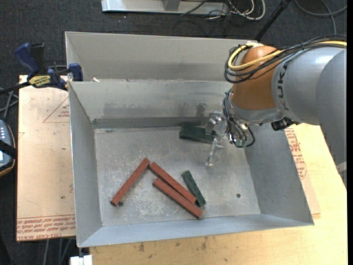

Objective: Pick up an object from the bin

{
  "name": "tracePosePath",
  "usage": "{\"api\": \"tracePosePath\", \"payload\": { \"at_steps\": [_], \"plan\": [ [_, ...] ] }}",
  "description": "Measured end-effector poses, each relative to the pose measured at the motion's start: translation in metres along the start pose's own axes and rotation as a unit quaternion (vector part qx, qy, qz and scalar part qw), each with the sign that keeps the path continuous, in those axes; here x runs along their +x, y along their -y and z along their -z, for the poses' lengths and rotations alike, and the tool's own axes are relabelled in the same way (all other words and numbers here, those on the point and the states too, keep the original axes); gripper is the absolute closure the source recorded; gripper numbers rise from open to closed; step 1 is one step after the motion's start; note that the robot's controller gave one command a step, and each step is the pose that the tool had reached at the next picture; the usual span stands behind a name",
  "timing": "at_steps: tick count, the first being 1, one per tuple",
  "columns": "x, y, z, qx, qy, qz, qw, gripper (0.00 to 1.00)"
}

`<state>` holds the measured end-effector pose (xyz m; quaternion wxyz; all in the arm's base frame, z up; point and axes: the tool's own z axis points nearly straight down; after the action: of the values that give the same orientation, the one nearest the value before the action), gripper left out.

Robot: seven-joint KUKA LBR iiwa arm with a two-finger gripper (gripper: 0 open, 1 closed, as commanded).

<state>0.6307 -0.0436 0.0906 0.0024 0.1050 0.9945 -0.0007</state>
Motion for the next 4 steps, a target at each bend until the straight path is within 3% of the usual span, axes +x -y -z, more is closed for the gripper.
{"api": "tracePosePath", "payload": {
  "at_steps": [1,2,3,4],
  "plan": [
    [-0.003,-0.058,-0.015,-0.001,0.0009,-0.003,1.0,0.0],
    [-0.023,-0.009,-0.015,-0.002,0.005,-0.072,0.9974,1.0],
    [-0.023,-0.009,-0.015,-0.002,0.0051,-0.072,0.9974,1.0],
    [0.003,-0.022,0.089,-0.001,-0.0011,-0.085,0.9964,1.0]
  ]
}}
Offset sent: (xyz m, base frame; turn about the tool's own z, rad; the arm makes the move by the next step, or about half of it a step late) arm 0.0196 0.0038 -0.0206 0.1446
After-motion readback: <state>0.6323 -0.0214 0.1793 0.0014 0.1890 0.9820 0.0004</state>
